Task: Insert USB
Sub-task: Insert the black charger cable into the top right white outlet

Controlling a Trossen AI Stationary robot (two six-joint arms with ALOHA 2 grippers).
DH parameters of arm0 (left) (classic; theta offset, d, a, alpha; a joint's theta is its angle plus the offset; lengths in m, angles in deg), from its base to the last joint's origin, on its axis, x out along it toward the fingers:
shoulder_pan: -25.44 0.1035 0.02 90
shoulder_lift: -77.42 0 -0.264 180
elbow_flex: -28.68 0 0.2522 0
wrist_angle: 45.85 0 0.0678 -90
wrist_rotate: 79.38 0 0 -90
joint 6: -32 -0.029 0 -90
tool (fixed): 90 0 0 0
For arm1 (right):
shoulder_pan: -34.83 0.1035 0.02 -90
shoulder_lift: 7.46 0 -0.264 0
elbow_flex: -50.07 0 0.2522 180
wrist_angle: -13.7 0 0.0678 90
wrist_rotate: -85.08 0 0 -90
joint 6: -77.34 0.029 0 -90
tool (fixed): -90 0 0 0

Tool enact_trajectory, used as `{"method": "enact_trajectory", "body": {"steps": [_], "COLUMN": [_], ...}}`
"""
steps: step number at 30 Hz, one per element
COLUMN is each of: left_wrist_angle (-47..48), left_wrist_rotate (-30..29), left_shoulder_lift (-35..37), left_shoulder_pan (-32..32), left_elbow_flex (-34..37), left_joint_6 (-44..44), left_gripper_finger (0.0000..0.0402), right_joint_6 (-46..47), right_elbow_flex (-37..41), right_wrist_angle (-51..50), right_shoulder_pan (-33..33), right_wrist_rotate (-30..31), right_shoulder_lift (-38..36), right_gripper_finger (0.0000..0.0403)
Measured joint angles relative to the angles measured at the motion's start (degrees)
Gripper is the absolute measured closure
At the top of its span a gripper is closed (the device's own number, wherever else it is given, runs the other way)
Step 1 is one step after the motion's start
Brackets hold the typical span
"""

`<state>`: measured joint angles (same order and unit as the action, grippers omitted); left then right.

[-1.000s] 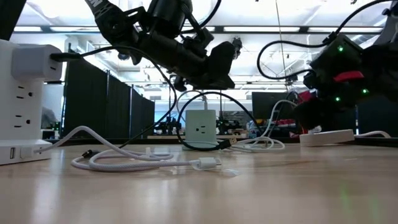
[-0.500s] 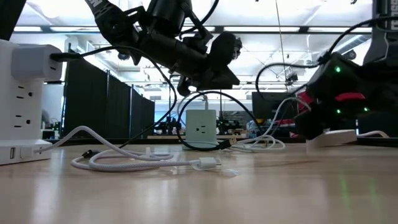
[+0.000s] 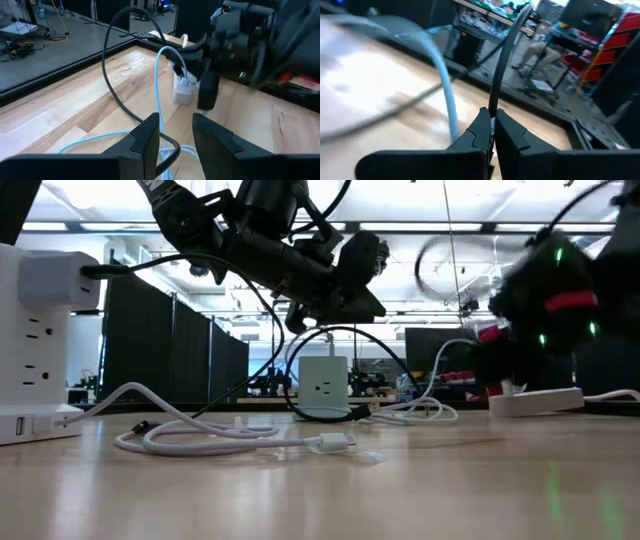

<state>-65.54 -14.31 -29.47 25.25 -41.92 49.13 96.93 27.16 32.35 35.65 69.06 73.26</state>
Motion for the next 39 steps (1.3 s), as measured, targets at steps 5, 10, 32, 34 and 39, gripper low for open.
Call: {"method": "enact_trajectory", "body": {"steps": [5,10,32,34,39], "left_wrist_angle": [-0.22,-0.43,3.67,4.57,4.59], "left_wrist_rotate": [0.48,0.62,-3.19,-6.81,-8.68], "left_shoulder_lift": [0.0,0.0,-17.16,-17.05,-16.51], "left_shoulder_pan": [-0.25,-1.26,-2.43,-2.28,-2.36], "left_elbow_flex": [-0.99,-4.29,-30.58,-30.37,-30.34], "left_joint_6": [-2.89,-7.19,-17.65,-18.65,-19.68], "left_gripper_finger": [0.0297,0.0297,0.0297,0.0297,0.0297], "right_joint_6": [-11.83,-16.66,-20.11,-20.2,-20.19], "right_elbow_flex": [-0.23,-0.26,-0.31,-0.31,-0.33], "right_wrist_angle": [0.1,0.13,6.39,6.47,6.88], "right_shoulder_pan": [-0.09,-0.09,0.04,0.07,0.07], "right_wrist_rotate": [-5.59,-16.77,-53.04,-53.68,-55.73], "right_shoulder_lift": [-16.57,-31.55,-40.56,-40.51,-40.49], "right_gripper_finger": [0.0403,0.0403,0.0403,0.0403,0.0403]}}
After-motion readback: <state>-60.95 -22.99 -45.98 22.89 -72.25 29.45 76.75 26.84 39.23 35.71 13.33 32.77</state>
